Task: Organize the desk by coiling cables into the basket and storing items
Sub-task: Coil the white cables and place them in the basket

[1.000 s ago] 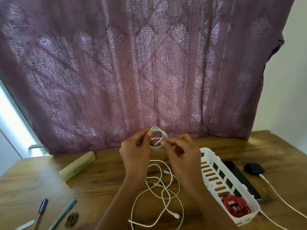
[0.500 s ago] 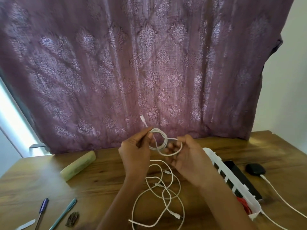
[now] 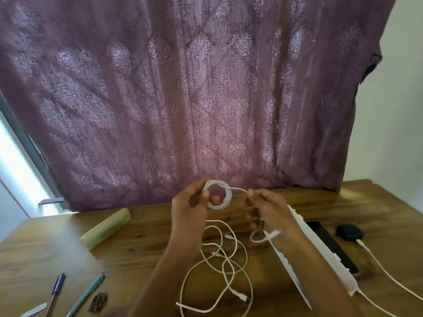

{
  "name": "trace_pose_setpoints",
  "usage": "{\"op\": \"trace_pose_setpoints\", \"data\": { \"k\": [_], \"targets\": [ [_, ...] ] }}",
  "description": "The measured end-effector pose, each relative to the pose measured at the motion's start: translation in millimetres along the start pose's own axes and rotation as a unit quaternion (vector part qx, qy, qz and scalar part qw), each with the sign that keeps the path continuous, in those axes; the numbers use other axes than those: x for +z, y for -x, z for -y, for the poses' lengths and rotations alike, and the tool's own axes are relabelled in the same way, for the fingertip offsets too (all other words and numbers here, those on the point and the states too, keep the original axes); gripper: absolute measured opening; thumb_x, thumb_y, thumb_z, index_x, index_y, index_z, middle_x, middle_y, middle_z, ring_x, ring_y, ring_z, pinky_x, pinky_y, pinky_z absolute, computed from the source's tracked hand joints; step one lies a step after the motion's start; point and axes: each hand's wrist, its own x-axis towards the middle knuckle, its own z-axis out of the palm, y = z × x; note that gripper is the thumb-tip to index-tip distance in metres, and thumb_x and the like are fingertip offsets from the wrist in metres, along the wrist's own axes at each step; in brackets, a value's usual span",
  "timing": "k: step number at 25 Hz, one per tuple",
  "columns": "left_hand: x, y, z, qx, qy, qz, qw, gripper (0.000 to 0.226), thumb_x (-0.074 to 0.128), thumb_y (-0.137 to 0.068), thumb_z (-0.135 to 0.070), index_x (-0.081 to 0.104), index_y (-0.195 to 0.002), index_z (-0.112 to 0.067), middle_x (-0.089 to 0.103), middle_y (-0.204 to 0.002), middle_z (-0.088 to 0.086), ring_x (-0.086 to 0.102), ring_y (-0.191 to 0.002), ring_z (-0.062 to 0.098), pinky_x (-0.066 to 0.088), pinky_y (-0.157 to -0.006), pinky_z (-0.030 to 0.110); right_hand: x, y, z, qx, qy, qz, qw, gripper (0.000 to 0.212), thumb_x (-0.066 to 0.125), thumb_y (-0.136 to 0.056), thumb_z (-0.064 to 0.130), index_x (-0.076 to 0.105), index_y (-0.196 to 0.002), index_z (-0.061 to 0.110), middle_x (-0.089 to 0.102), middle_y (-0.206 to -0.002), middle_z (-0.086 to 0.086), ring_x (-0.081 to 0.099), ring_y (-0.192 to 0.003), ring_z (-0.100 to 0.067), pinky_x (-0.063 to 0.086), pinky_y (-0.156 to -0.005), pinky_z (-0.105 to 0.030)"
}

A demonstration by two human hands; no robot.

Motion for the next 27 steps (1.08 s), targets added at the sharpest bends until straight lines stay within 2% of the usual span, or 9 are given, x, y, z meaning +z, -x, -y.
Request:
{"op": "trace_pose_setpoints", "data": {
  "k": [3, 6, 8, 12, 15, 19, 22, 24, 27],
  "targets": [
    [4.2, 5.8, -1.4, -0.056, 0.069, 0.054, 0.995, 0.03, 0.041, -0.094, 0.004, 0.061, -0.106, -0.015, 0.074, -0.076, -0.004, 0.07, -0.074, 0.01, 0.058, -0.066, 0.025, 4.9, -1.3, -4.4, 0.033, -0.094, 0.032, 0.994, 0.024, 0.044, -0.098, 0.018, 0.057, -0.097, -0.001, 0.069, -0.069, -0.009, 0.064, -0.054, -0.019, 0.05, -0.043, -0.025],
    [2.9, 7.5, -1.5, -0.088, 0.043, 0.077, 0.992, 0.029, 0.038, -0.094, 0.005, 0.059, -0.105, -0.012, 0.072, -0.092, 0.004, 0.07, -0.085, 0.017, 0.057, -0.066, 0.026, 3.8, -2.6, -6.8, 0.02, -0.088, 0.023, 0.996, 0.027, 0.045, -0.097, 0.019, 0.059, -0.103, -0.003, 0.071, -0.078, -0.011, 0.067, -0.064, -0.021, 0.055, -0.053, -0.03],
    [3.3, 6.1, -1.2, -0.103, -0.018, 0.081, 0.991, 0.024, 0.043, -0.091, 0.004, 0.057, -0.102, -0.012, 0.069, -0.097, 0.009, 0.069, -0.085, 0.019, 0.057, -0.068, 0.029, 4.4, -2.0, -7.7, 0.026, -0.081, 0.008, 0.996, 0.022, 0.047, -0.096, 0.019, 0.06, -0.098, 0.002, 0.069, -0.079, -0.01, 0.064, -0.065, -0.019, 0.052, -0.049, -0.026],
    [2.2, 1.2, -0.3, -0.11, -0.117, 0.12, 0.98, 0.015, 0.049, -0.093, -0.011, 0.055, -0.106, -0.015, 0.067, -0.092, 0.003, 0.057, -0.067, 0.008, 0.047, -0.059, 0.019, 4.6, -0.3, -2.8, 0.05, -0.091, 0.02, 0.994, 0.02, 0.047, -0.096, 0.018, 0.06, -0.088, 0.005, 0.064, -0.067, -0.007, 0.056, -0.046, -0.01, 0.04, -0.036, -0.019],
    [-4.0, -3.9, 2.9, -0.073, -0.143, 0.171, 0.972, 0.029, 0.053, -0.09, -0.006, 0.057, -0.116, -0.019, 0.067, -0.098, -0.001, 0.059, -0.079, 0.01, 0.048, -0.067, 0.019, 0.3, -2.1, 1.3, 0.063, -0.084, 0.041, 0.994, 0.019, 0.048, -0.096, 0.017, 0.06, -0.085, 0.006, 0.06, -0.059, -0.001, 0.052, -0.042, -0.007, 0.035, -0.035, -0.017],
    [-8.6, -10.8, 1.6, -0.037, -0.212, 0.264, 0.94, 0.067, 0.068, -0.078, 0.001, 0.042, -0.13, -0.032, 0.06, -0.108, -0.012, 0.061, -0.094, 0.0, 0.05, -0.071, 0.011, -0.2, -2.0, -5.7, 0.075, -0.054, 0.079, 0.993, 0.017, 0.05, -0.094, 0.018, 0.061, -0.087, 0.007, 0.063, -0.07, -0.005, 0.055, -0.051, -0.009, 0.036, -0.038, -0.017],
    [-9.2, -12.3, -1.8, -0.007, -0.234, 0.292, 0.927, 0.047, 0.068, -0.078, 0.001, 0.059, -0.11, -0.032, 0.069, -0.098, -0.01, 0.066, -0.089, 0.0, 0.051, -0.077, 0.014, 1.9, -0.5, -7.7, 0.088, -0.06, 0.109, 0.988, 0.02, 0.049, -0.094, 0.016, 0.061, -0.099, 0.0, 0.065, -0.075, -0.007, 0.059, -0.056, -0.011, 0.04, -0.039, -0.017],
    [-9.5, -12.4, -0.3, 0.028, -0.247, 0.252, 0.935, 0.034, 0.068, -0.078, -0.004, 0.067, -0.099, -0.031, 0.073, -0.092, -0.006, 0.068, -0.088, 0.006, 0.054, -0.082, 0.024, 2.1, -1.5, -6.7, 0.098, -0.06, 0.13, 0.985, 0.022, 0.05, -0.094, 0.016, 0.061, -0.103, 0.0, 0.066, -0.075, -0.006, 0.058, -0.058, -0.011, 0.037, -0.042, -0.017],
    [-10.0, -9.6, 5.3, 0.041, -0.233, 0.204, 0.95, 0.025, 0.07, -0.078, -0.01, 0.07, -0.097, -0.026, 0.074, -0.089, -0.006, 0.069, -0.084, 0.008, 0.054, -0.08, 0.026, -0.7, -5.1, -5.6, 0.103, -0.063, 0.145, 0.982, 0.018, 0.05, -0.093, 0.017, 0.063, -0.094, 0.005, 0.067, -0.072, -0.005, 0.056, -0.06, -0.012, 0.035, -0.044, -0.018]
  ]
}}
